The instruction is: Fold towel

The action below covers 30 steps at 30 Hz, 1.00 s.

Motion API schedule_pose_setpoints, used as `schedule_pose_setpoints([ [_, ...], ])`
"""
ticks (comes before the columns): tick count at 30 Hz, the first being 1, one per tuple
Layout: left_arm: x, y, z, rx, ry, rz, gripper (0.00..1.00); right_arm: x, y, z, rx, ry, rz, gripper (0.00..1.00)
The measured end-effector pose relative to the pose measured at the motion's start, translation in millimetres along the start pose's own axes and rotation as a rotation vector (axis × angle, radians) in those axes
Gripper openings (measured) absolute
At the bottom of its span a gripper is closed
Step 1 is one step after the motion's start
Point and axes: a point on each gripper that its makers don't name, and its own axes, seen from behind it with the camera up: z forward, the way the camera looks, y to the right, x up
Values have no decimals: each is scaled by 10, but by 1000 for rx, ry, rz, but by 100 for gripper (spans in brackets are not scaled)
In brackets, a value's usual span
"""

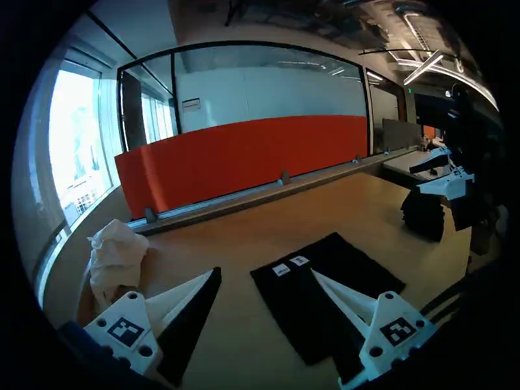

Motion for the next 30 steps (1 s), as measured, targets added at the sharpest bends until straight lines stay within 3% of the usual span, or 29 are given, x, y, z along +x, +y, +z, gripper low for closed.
schedule_pose_setpoints([
  [6,-302,107,57,-23,-49,9,91,-294,-154,84,31,-52,-27,100],
  [18,-1048,375,204,-91,-193,25,91,-1025,-443,285,84,-167,-4,100],
  [30,-1671,583,329,-145,-327,49,91,-1690,-752,408,150,-282,-28,99],
])
